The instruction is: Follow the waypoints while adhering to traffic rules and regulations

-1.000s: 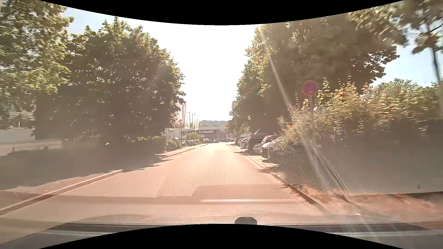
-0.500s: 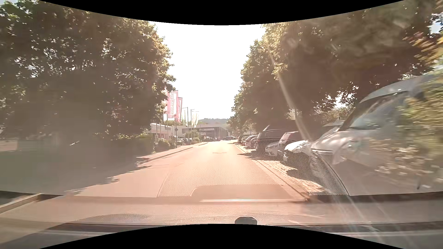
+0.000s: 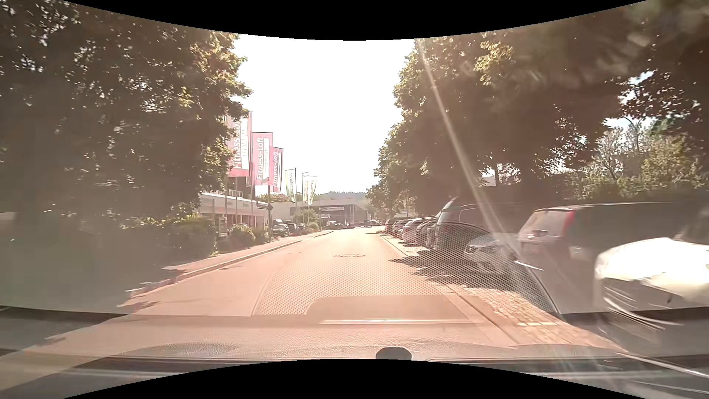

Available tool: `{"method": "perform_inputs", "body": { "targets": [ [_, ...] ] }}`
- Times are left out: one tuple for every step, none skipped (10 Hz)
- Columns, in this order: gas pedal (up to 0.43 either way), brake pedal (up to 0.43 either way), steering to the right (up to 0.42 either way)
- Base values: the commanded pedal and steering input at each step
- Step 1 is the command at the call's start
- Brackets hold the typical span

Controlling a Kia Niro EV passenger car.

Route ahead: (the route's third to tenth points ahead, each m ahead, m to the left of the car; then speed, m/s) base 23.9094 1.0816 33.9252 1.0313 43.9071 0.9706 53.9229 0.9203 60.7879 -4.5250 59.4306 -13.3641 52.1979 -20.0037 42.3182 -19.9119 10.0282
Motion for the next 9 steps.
{"method": "perform_inputs", "body": {
  "targets": [
    [0.059,0.000,-0.006],
    [0.039,0.000,-0.006],
    [0.039,0.000,-0.005],
    [0.039,0.000,-0.004],
    [0.039,0.000,-0.002],
    [0.028,0.000,-0.003],
    [0.020,0.000,-0.003],
    [0.020,0.000,-0.003],
    [0.000,0.000,-0.005]
  ]
}}
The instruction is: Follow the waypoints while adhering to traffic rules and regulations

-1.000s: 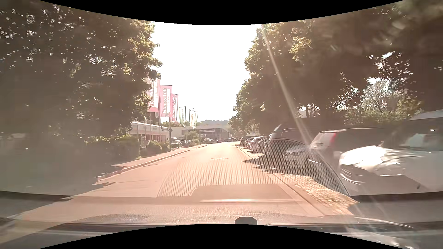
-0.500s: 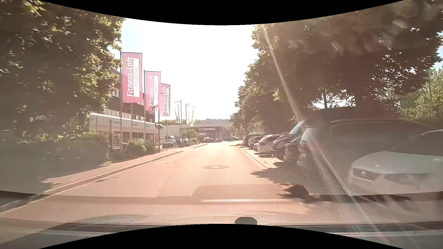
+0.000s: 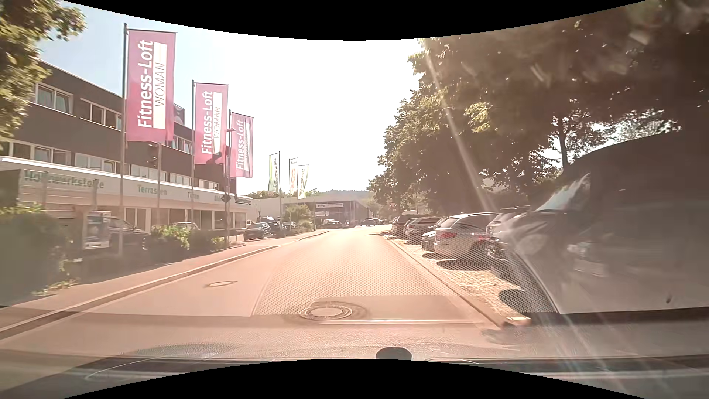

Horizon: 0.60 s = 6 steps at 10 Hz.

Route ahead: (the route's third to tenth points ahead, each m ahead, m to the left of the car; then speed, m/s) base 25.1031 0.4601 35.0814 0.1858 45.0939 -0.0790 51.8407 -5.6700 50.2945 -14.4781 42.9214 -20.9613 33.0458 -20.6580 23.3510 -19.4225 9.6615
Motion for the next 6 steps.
{"method": "perform_inputs", "body": {
  "targets": [
    [0.000,0.000,-0.004],
    [0.000,0.000,0.000],
    [0.000,0.000,0.000],
    [0.000,0.000,0.000],
    [0.000,0.000,0.000],
    [0.000,0.000,0.000]
  ]
}}
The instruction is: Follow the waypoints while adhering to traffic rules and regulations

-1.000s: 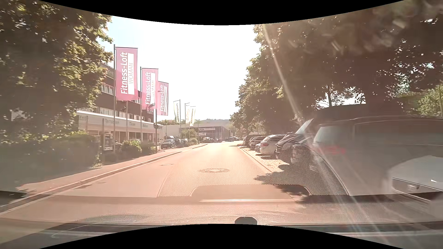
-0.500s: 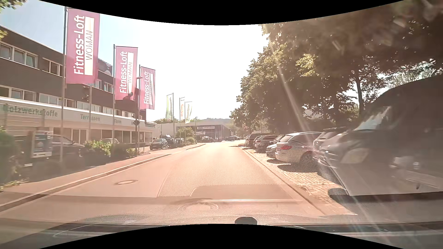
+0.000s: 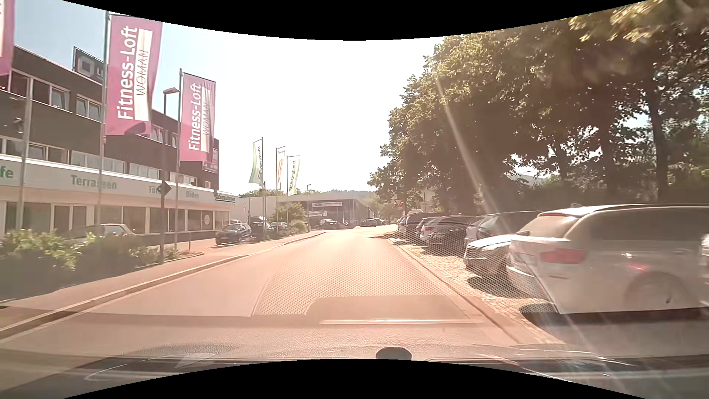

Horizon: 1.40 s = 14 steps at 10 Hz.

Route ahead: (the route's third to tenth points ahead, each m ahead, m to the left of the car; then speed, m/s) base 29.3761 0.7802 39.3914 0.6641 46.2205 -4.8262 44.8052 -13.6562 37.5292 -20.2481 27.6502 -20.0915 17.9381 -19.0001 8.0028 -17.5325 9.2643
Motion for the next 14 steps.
{"method": "perform_inputs", "body": {
  "targets": [
    [0.000,0.006,0.000],
    [0.000,0.061,0.000],
    [0.000,0.098,0.000],
    [0.000,0.116,0.000],
    [0.000,0.134,0.000],
    [0.000,0.122,0.000],
    [0.000,0.116,0.000],
    [0.000,0.104,0.000],
    [0.000,0.104,0.000],
    [0.000,0.104,0.000],
    [0.000,0.104,0.000],
    [0.000,0.104,0.000],
    [0.000,0.104,0.000],
    [0.000,0.104,0.000]
  ]
}}
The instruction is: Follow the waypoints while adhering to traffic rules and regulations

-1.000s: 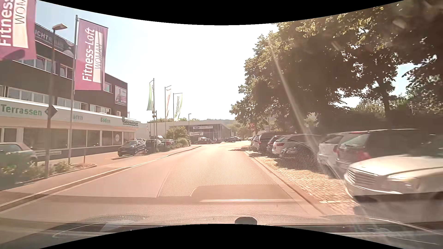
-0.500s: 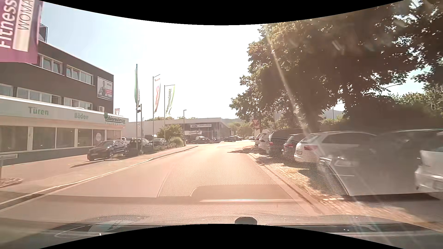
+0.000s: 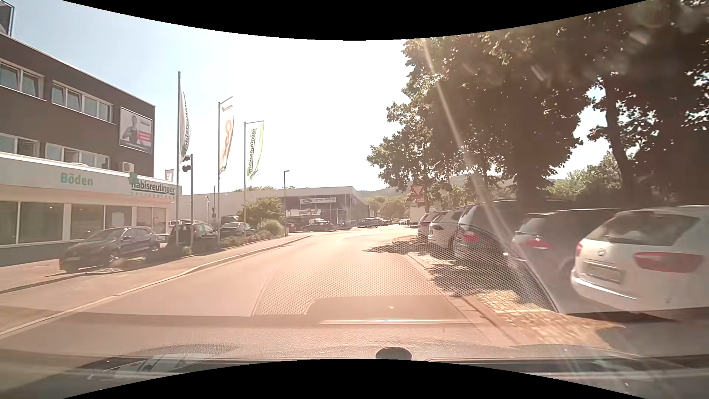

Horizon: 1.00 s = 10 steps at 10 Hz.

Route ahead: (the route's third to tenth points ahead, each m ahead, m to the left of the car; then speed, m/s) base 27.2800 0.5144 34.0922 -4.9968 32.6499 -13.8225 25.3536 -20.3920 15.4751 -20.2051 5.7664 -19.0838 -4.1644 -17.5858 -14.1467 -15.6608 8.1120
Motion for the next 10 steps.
{"method": "perform_inputs", "body": {
  "targets": [
    [0.000,0.104,0.000],
    [0.000,0.104,0.000],
    [0.000,0.104,0.000],
    [0.000,0.104,0.000],
    [0.000,0.110,0.000],
    [0.000,0.110,0.000],
    [0.000,0.122,0.000],
    [0.000,0.128,0.000],
    [0.000,0.134,0.000],
    [0.000,0.140,-0.001]
  ]
}}
